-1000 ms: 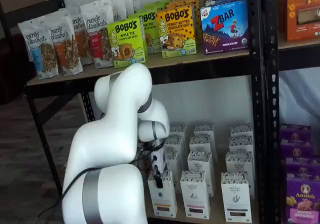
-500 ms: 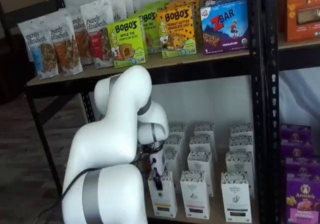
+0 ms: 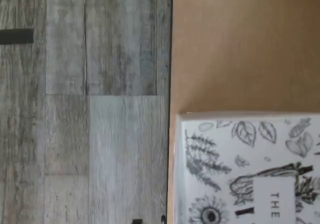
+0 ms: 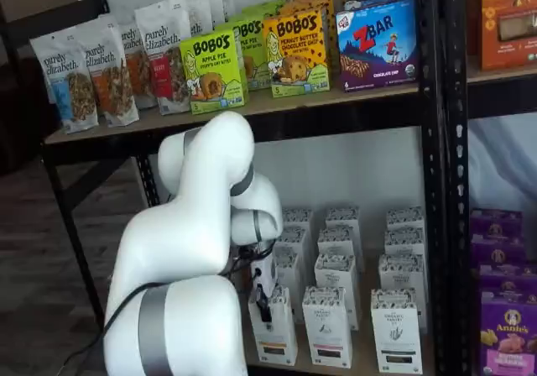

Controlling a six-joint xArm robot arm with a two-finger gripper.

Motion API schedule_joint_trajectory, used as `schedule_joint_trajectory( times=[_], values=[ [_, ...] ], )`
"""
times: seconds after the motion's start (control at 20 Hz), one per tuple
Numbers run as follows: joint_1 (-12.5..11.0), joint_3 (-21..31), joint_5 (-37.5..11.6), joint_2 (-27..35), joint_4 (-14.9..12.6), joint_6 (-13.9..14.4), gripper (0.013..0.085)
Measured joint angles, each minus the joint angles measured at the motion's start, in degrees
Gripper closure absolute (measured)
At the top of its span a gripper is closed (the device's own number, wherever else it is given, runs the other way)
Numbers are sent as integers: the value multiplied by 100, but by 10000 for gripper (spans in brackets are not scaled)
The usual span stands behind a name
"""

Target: Pick up the white box with a yellow strip in the middle, on the bottom shelf, the fourth box from the left

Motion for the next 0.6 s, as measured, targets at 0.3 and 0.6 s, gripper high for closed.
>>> schedule_joint_trajectory(
  times=[0.3,0.6],
  values=[
    [0,24,15,-24,-52,47,250],
    [16,18,50,-24,-87,93,250]
  ],
)
